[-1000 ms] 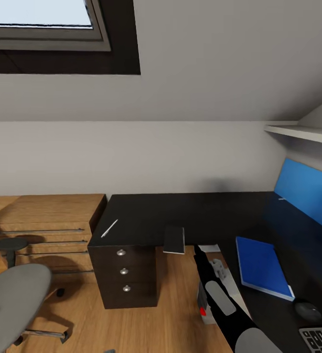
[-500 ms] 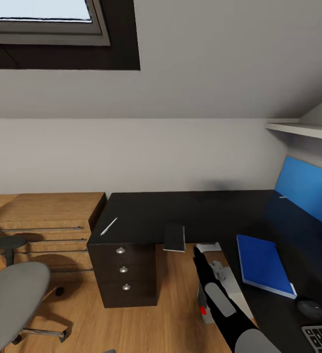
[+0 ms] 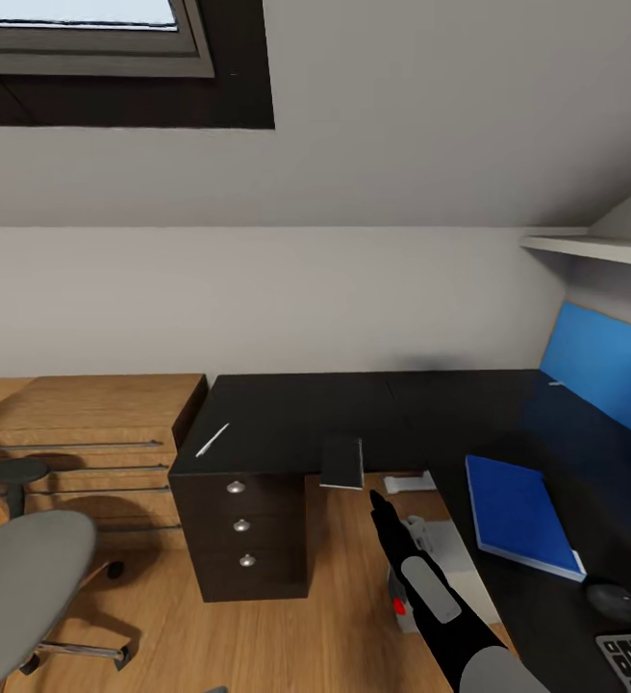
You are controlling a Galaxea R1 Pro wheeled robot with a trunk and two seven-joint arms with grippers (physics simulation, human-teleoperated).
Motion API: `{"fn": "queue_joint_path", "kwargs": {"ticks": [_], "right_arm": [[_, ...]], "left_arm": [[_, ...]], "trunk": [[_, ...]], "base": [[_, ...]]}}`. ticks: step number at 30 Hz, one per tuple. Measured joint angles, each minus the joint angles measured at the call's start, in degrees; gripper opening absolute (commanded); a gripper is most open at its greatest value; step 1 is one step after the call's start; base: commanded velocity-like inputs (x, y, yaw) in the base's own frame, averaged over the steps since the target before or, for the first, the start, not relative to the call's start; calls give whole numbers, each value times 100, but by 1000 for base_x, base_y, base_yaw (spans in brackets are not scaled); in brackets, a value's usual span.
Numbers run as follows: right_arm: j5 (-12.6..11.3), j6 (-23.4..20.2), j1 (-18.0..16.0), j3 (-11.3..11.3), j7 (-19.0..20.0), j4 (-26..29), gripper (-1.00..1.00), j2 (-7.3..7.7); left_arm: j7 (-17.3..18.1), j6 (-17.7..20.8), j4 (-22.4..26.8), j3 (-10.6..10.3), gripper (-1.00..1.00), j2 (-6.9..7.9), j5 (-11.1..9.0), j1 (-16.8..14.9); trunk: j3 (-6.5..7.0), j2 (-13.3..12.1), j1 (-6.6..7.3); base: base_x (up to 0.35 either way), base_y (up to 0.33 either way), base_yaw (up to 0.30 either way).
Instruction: In the bedroom, organize the workspace by keeping the computer under the desk, ensuring the monitor is on the desk, placing the keyboard on the desk next to the monitor, placing the mouse on the desk next to the keyboard, moving the folder from the swivel chair onto the desk next to the mouse, stacking the notebook on top of the folder with the pen on top of the notebook, and positioning the swivel chair next to the desk.
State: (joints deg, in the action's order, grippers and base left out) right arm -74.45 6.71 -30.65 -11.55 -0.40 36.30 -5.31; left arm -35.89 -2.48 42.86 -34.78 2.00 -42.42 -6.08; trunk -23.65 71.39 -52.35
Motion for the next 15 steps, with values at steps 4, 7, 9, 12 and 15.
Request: {"fn": "queue_joint_path", "kwargs": {"ticks": [4,7,9,12,15], "right_arm": [[-1,-92,0,-7,0,-26,100,-5],[-1,-97,0,-12,0,-51,100,-12],[-1,-99,1,-15,0,-65,100,-16],[0,-100,1,-16,2,-68,100,-17],[2,-100,0,-16,7,-70,100,-18]], "left_arm": [[0,1,-23,-4,100,-35,-5,0],[0,1,-28,-5,100,-39,-7,0],[0,1,-30,2,100,-35,-8,0],[0,1,-31,3,100,-34,-9,0],[0,1,-31,4,100,-33,-9,0]], "trunk": [[-72,160,-88],[-126,281,-154],[-162,361,-198],[-216,481,-264],[-270,602,-330]], "base": [[0,0,0],[0,0,0],[0,0,0],[0,0,0],[0,0,0]]}}
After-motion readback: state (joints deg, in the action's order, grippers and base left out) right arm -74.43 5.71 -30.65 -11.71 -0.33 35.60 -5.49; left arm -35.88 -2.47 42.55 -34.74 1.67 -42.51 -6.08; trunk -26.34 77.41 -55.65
